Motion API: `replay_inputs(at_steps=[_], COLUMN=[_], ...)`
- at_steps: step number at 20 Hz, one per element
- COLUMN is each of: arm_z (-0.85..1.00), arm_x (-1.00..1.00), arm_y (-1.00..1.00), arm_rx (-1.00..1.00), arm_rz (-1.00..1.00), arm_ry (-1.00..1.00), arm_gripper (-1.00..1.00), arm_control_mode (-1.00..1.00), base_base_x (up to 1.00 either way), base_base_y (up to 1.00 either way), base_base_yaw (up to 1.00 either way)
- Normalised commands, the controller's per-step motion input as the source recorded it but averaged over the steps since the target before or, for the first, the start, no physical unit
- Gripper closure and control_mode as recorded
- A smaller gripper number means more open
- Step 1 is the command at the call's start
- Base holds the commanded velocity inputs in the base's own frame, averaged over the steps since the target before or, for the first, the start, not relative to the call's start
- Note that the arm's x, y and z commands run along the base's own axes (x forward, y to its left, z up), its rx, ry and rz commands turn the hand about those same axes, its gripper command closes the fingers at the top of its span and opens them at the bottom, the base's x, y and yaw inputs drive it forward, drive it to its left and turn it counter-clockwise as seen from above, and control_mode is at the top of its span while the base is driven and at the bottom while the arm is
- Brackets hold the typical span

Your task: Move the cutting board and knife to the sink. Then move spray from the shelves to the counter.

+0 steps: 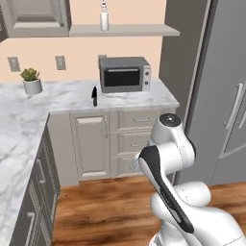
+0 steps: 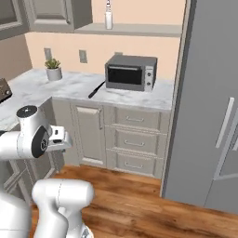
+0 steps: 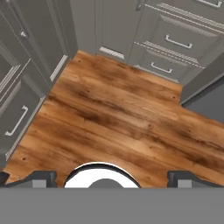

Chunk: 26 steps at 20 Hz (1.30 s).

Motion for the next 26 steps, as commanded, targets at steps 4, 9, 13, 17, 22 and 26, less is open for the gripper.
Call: replay_inputs(at_steps=[4,9,13,17,22,26], arm_z=[0.00,0.00,0.00,0.00,0.00,0.00], arm_x=[0.00,0.00,0.00,0.00,0.00,0.00], arm_y=[0.00,0.00,0.00,0.00,0.00,0.00], arm_rx=[0.00,0.00,0.00,0.00,0.00,0.00], arm_rz=[0.00,0.00,0.00,0.00,0.00,0.00], arm_ry=[0.00,0.00,0.00,0.00,0.00,0.00], arm_gripper=[-1.00,-1.00,-1.00,-1.00,-1.00,-1.00], arm_control_mode=[1.00,1.00,1.00,1.00,1.00,1.00], base_base_x=[0.49,0.61,0.76,0.67,0.63,0.62], base_base_y=[0.53,0.43,0.30,0.42,0.51,0.41], base_base_yaw=[-0.30,-0.22,-0.05,-0.04,-0.08,-0.07])
